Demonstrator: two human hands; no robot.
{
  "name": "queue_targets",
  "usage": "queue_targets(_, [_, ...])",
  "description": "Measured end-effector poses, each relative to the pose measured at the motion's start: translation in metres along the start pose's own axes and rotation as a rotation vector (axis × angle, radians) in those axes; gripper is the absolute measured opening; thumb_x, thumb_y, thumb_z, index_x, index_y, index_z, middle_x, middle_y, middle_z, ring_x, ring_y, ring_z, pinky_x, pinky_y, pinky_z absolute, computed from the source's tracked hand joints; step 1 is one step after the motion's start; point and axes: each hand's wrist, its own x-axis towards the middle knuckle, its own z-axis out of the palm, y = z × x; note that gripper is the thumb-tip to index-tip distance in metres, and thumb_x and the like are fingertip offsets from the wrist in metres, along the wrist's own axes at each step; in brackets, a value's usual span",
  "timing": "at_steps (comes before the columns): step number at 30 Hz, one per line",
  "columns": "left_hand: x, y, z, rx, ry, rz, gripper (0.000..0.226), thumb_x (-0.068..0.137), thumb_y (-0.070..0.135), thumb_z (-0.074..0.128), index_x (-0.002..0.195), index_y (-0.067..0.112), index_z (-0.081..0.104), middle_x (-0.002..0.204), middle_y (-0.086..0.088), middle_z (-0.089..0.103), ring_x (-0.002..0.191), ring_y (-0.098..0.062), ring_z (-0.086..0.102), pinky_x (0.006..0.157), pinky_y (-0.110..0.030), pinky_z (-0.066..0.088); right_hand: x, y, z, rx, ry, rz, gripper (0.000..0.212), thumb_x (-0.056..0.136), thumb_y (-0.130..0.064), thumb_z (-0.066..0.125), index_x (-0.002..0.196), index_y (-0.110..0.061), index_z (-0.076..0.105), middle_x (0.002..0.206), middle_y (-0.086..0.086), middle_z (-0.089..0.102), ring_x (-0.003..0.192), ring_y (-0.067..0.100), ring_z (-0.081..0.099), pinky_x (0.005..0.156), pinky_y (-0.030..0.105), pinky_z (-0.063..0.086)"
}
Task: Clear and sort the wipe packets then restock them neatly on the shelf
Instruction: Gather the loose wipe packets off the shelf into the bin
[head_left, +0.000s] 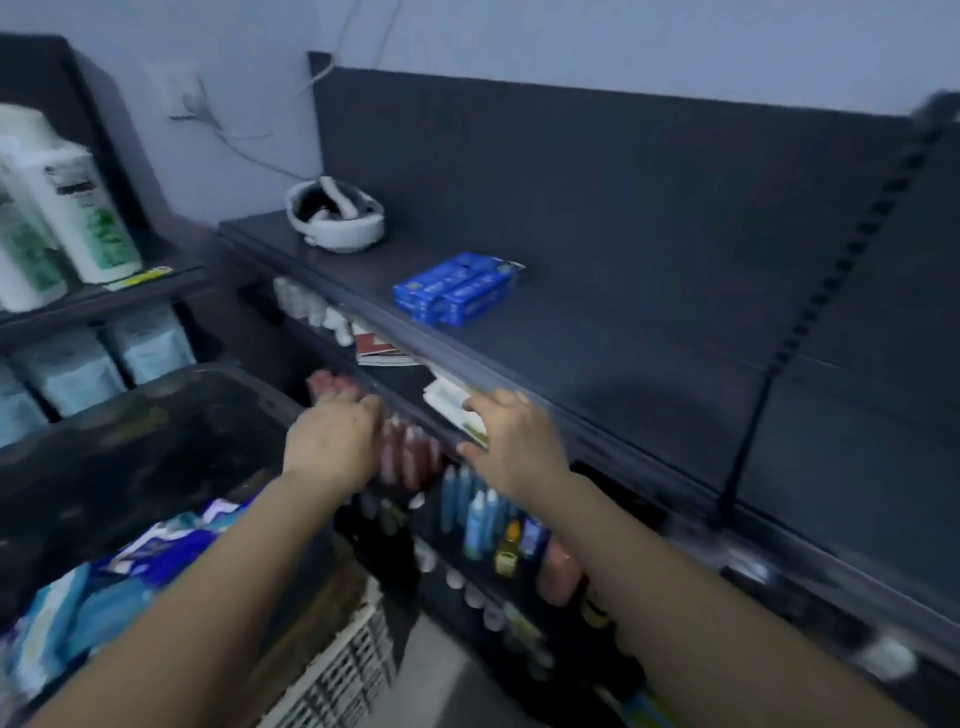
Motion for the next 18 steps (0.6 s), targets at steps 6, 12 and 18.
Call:
queue_targets(6, [-0.010,0.153,-0.008,-0.046,0.030,0.254,0.037,0.089,0.028,0.057,0.124,0.017,0.056,0.117,-0.007,0.058,0.116,-0.028,0.049,0.086,-0.039,0.045,-0.101,0.110,-0.078,-0.106,0.045,0.239,0.046,0.091,-0.039,0.058,0.133,-0.022,0.049,0.132,0.001,0.050,0.122,0.023,0.044,0.095,0.037,0.038])
queue_targets(12, [-0.039,0.299,-0.009,-0.072,0.050,0.501,0.028,0.088,0.028,0.057,0.111,0.011,0.058,0.108,-0.009,0.058,0.109,-0.031,0.051,0.076,-0.038,0.046,-0.211,0.198,-0.137,-0.146,0.134,0.452,0.048,0.093,-0.040,0.057,0.136,-0.021,0.046,0.131,0.002,0.050,0.122,0.022,0.043,0.096,0.034,0.036])
queue_targets(18, [-0.061,0.419,-0.003,-0.130,0.038,0.698,0.031,0.096,0.034,0.050,0.122,0.018,0.054,0.116,-0.001,0.054,0.112,-0.021,0.048,0.079,-0.032,0.045,-0.304,0.261,-0.181,-0.205,0.202,0.681,0.049,0.090,-0.040,0.060,0.134,-0.020,0.048,0.130,0.004,0.051,0.122,0.024,0.043,0.097,0.036,0.036])
